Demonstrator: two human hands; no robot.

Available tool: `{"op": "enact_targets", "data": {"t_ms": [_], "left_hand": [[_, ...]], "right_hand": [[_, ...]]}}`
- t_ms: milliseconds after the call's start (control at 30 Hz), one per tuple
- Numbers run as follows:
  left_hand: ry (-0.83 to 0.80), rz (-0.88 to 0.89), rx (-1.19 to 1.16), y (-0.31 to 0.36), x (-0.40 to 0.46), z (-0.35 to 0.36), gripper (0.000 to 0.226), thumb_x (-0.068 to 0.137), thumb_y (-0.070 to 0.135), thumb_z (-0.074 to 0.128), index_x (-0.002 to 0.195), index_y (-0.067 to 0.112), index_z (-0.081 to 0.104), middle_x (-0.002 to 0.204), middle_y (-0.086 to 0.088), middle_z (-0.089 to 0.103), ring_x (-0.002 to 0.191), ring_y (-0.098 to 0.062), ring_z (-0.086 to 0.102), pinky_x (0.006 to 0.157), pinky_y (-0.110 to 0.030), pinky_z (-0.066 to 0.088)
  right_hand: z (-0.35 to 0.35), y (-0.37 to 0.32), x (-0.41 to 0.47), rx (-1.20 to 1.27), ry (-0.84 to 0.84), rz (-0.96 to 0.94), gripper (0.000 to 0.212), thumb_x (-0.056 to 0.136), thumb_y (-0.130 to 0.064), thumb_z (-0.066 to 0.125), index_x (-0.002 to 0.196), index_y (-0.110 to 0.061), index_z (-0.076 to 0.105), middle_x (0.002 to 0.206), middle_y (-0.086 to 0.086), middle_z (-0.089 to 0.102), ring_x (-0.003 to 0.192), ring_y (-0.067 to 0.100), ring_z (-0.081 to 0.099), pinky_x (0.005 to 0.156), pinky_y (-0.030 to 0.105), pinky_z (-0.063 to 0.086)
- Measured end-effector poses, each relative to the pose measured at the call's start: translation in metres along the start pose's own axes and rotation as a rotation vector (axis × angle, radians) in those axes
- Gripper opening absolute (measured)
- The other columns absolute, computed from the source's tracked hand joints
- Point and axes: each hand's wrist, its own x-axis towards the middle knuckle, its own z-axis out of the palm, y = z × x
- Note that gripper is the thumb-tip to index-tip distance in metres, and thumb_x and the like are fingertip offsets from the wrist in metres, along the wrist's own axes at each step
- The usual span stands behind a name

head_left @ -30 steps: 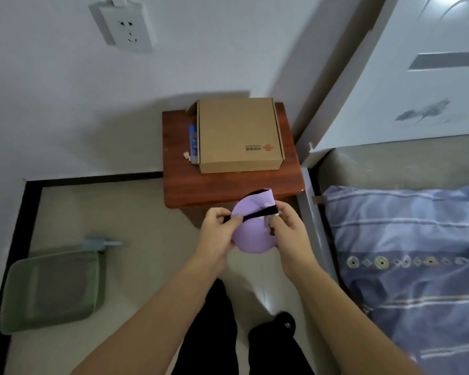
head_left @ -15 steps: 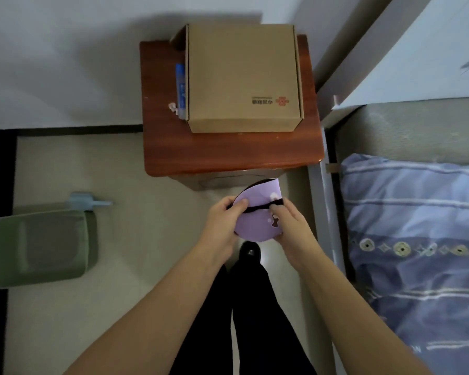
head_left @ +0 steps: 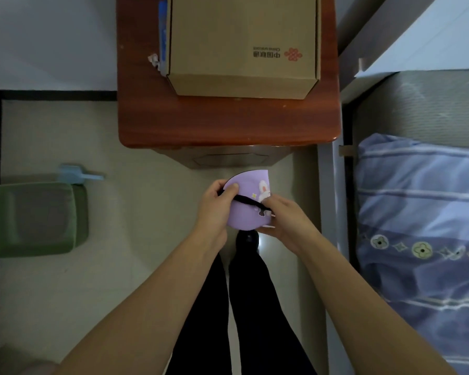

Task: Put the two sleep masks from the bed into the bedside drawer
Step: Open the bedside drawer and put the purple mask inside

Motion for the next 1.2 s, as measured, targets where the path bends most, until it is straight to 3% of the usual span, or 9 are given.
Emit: {"op": "enact_targets", "data": {"t_ms": [100, 200, 300, 367, 467, 600, 700, 1000, 1200], "left_hand": [[-0.052, -0.039, 0.007, -0.012, 0.022, -0.005, 0.008, 0.091, 0.014, 0.052, 0.093, 0.018, 0.059, 0.093, -0.002, 0.061, 0.089, -0.019, 0.053, 0.072, -0.03, 0.042], [0.085, -0.079, 0.016, -0.015, 0.073, -0.033, 0.04, 0.093, 0.014, 0.05, 0.132, 0.013, 0.042, 0.112, -0.004, 0.055, 0.097, -0.015, 0.05, 0.073, -0.023, 0.041], [0.358, 0.037, 0.036, -0.005, 0.125, -0.079, 0.06, 0.093, 0.007, 0.046, 0.145, 0.01, 0.017, 0.133, -0.012, 0.049, 0.118, -0.023, 0.051, 0.099, -0.031, 0.045], [0.444, 0.222, 0.262, 0.002, 0.148, -0.1, 0.063, 0.088, 0.003, 0.045, 0.145, 0.008, 0.019, 0.146, -0.015, 0.036, 0.133, -0.025, 0.038, 0.113, -0.035, 0.031], [0.461, 0.413, 0.406, 0.007, 0.169, -0.108, 0.045, 0.083, -0.001, 0.043, 0.128, 0.002, 0.042, 0.122, -0.01, 0.052, 0.116, -0.019, 0.046, 0.095, -0.019, 0.032], [0.487, 0.489, 0.4, 0.008, 0.169, -0.101, 0.032, 0.079, -0.008, 0.038, 0.097, 0.017, 0.047, 0.09, 0.002, 0.048, 0.088, -0.01, 0.045, 0.077, -0.005, 0.03], [0.545, 0.492, 0.314, 0.008, 0.166, -0.089, 0.042, 0.074, -0.011, 0.039, 0.11, 0.011, 0.046, 0.095, 0.003, 0.047, 0.094, -0.012, 0.044, 0.075, 0.008, 0.029], [0.453, 0.406, 0.442, -0.023, 0.115, -0.115, 0.043, 0.08, -0.005, 0.053, 0.12, 0.005, 0.044, 0.112, -0.006, 0.052, 0.102, -0.014, 0.049, 0.088, -0.021, 0.038], [0.425, 0.362, 0.607, -0.054, 0.101, -0.145, 0.027, 0.085, 0.009, 0.062, 0.109, 0.005, 0.05, 0.091, -0.003, 0.057, 0.076, -0.013, 0.053, 0.067, -0.021, 0.041]], "right_hand": [[-0.005, 0.0, 0.026, -0.118, 0.189, -0.103, 0.018, 0.093, -0.024, 0.049, 0.088, -0.01, 0.06, 0.077, 0.006, 0.057, 0.076, 0.023, 0.054, 0.071, 0.034, 0.049], [-0.032, -0.004, 0.068, -0.469, 0.433, -0.189, 0.021, 0.095, -0.028, 0.044, 0.095, -0.012, 0.057, 0.085, 0.007, 0.059, 0.077, 0.021, 0.057, 0.063, 0.029, 0.046], [-0.064, -0.011, 0.106, -0.642, 0.624, -0.293, 0.026, 0.094, -0.019, 0.046, 0.112, -0.004, 0.056, 0.135, 0.017, 0.045, 0.117, 0.029, 0.052, 0.095, 0.037, 0.046], [-0.068, -0.018, 0.12, -0.668, 0.647, -0.457, 0.029, 0.092, -0.017, 0.047, 0.116, -0.004, 0.055, 0.148, 0.012, 0.032, 0.123, 0.022, 0.044, 0.096, 0.022, 0.036], [-0.062, -0.02, 0.13, -0.636, 0.679, -0.578, 0.03, 0.092, -0.02, 0.047, 0.116, -0.006, 0.058, 0.143, 0.012, 0.038, 0.11, 0.019, 0.05, 0.076, 0.006, 0.03], [-0.062, -0.02, 0.131, -0.606, 0.691, -0.544, 0.029, 0.092, -0.023, 0.047, 0.114, -0.008, 0.058, 0.141, 0.009, 0.037, 0.113, 0.024, 0.051, 0.086, 0.021, 0.036], [-0.067, -0.024, 0.126, -0.638, 0.667, -0.508, 0.027, 0.092, -0.022, 0.049, 0.113, -0.008, 0.059, 0.142, 0.008, 0.036, 0.112, 0.02, 0.05, 0.09, 0.025, 0.037], [-0.082, 0.017, 0.1, -0.729, 0.611, -0.504, 0.021, 0.09, -0.014, 0.052, 0.109, -0.009, 0.06, 0.135, 0.011, 0.041, 0.093, 0.013, 0.05, 0.07, 0.009, 0.037], [-0.084, 0.079, 0.085, -0.735, 0.578, -0.443, 0.024, 0.088, -0.002, 0.05, 0.11, -0.006, 0.059, 0.123, 0.01, 0.047, 0.093, 0.02, 0.053, 0.073, 0.004, 0.037]]}}
